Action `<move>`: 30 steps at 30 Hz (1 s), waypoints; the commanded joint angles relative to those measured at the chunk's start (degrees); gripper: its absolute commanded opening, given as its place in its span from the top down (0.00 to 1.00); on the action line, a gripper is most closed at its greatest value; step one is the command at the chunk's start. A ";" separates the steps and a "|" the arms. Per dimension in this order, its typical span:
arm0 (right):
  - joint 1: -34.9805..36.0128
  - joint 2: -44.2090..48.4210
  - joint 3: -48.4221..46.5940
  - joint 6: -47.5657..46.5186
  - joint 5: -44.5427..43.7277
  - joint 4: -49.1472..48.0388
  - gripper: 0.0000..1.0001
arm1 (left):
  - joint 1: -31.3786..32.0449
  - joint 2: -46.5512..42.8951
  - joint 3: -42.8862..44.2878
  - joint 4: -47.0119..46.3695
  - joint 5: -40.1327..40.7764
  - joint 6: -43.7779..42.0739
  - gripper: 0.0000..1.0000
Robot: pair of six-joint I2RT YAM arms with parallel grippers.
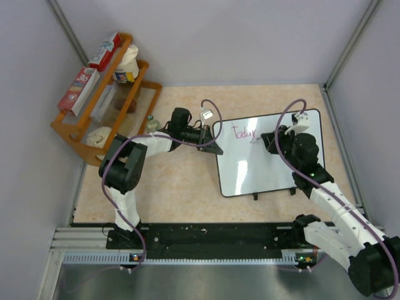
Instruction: Write a sentence on the whiteboard
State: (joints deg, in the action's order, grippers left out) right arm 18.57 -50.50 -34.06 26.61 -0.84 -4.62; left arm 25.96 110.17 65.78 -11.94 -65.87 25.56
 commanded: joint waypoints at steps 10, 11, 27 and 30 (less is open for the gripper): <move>-0.55 3.40 -3.81 1.87 4.35 1.98 1.00 | 1.29 0.13 -2.85 2.89 0.30 -5.61 1.00; -0.46 3.13 -4.51 1.78 4.44 2.16 1.00 | 1.29 -0.13 -3.20 2.89 0.39 -5.70 1.00; -6.61 4.27 -4.70 0.73 8.93 4.45 1.00 | 0.94 -2.15 -4.78 3.51 0.39 -6.84 1.00; -7.49 4.53 -4.70 0.29 8.75 5.93 1.00 | 0.85 -1.98 -4.96 3.51 0.30 -6.84 1.00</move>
State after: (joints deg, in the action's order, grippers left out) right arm 12.36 -47.46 -36.51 28.12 7.18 0.60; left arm 25.76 108.47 63.37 -12.80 -65.12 25.15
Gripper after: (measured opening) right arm 0.127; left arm 0.069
